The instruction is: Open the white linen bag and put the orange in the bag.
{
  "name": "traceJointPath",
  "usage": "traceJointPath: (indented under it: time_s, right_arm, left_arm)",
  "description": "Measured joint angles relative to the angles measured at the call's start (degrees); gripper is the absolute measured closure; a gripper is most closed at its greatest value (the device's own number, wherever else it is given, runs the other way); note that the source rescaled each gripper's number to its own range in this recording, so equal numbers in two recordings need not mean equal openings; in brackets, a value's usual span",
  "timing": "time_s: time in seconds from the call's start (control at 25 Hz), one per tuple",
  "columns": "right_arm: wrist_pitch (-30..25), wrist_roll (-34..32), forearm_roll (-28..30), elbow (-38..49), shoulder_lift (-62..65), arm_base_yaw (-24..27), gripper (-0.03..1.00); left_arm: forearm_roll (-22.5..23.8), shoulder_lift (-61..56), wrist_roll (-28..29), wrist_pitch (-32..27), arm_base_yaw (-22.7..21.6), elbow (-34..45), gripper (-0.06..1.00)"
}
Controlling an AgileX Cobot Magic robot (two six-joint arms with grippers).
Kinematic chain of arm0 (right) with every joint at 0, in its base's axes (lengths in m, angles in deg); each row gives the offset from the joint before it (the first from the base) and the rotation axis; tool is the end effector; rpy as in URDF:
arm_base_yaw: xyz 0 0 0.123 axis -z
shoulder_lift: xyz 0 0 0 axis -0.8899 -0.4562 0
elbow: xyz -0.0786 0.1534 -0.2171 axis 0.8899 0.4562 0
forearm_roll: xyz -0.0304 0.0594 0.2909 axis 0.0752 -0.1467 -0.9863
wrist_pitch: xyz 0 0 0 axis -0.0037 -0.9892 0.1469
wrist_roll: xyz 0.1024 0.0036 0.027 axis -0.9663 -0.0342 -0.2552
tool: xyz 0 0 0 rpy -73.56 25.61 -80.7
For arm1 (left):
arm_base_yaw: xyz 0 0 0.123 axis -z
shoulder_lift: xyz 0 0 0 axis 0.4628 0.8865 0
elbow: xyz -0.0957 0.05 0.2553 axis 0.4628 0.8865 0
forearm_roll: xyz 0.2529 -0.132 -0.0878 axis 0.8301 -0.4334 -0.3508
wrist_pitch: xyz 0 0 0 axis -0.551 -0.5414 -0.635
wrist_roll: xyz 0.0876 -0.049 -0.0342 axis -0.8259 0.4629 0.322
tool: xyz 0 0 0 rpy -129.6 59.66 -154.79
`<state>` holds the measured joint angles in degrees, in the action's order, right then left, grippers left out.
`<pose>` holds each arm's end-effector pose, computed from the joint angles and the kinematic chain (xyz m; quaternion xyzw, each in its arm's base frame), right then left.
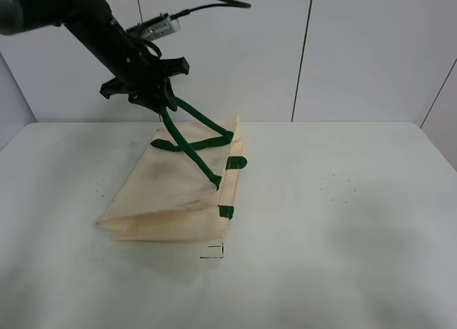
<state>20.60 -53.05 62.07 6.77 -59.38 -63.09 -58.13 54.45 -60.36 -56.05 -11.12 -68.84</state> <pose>0.0601 0.0017 0.2938 -0.0141 0.8454 0.0011 0.5340 0.4699 -0.1624 0.2565 0.0383 0.9572 -0.1730 0.2286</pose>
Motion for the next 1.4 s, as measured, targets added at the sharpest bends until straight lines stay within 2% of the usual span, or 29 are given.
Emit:
traceJointPath:
  time_s: [0.08,0.12,0.24,0.36,0.56,0.64,0.88,1.04,1.28,1.4]
  right_arm:
    - [0.0,0.0,0.0,0.0,0.0,0.0,-0.03]
    - [0.0,0.0,0.0,0.0,0.0,0.0,-0.03]
    - [0.0,0.0,0.0,0.0,0.0,0.0,-0.03]
    - [0.0,0.0,0.0,0.0,0.0,0.0,-0.03]
    - [0.0,0.0,0.0,0.0,0.0,0.0,-0.03]
    - [0.0,0.0,0.0,0.0,0.0,0.0,-0.03]
    - [0.0,0.0,0.0,0.0,0.0,0.0,-0.03]
    - [0.0,0.0,0.0,0.0,0.0,0.0,-0.03]
    - [0.0,0.0,0.0,0.0,0.0,0.0,-0.03]
    - [0.0,0.0,0.0,0.0,0.0,0.0,-0.03]
  left_arm:
    - [-0.52,1.26,-1.31,0.41,0.0,0.65,0.24]
    - [-0.56,1.87,-1.57,0.45,0.0,0.79,0.15]
    - [-0.14,2.78,-1.95,0.87,0.0,0.79,0.05]
    - [4.97,2.78,-1.93,1.2,0.0,0.79,0.02]
    - [15.44,2.78,2.64,-1.96,-1.39,0.79,0.02]
    - [17.08,2.78,2.99,-3.12,-3.19,0.79,0.02]
    - [17.9,2.78,3.18,-3.55,-11.01,0.79,0.02]
    - [18.26,2.78,2.71,-6.25,-15.28,0.79,0.02]
    - [18.13,2.78,2.13,-14.07,-15.59,0.79,0.02]
    - [18.05,2.45,2.11,-14.27,-15.54,1.22,0.02]
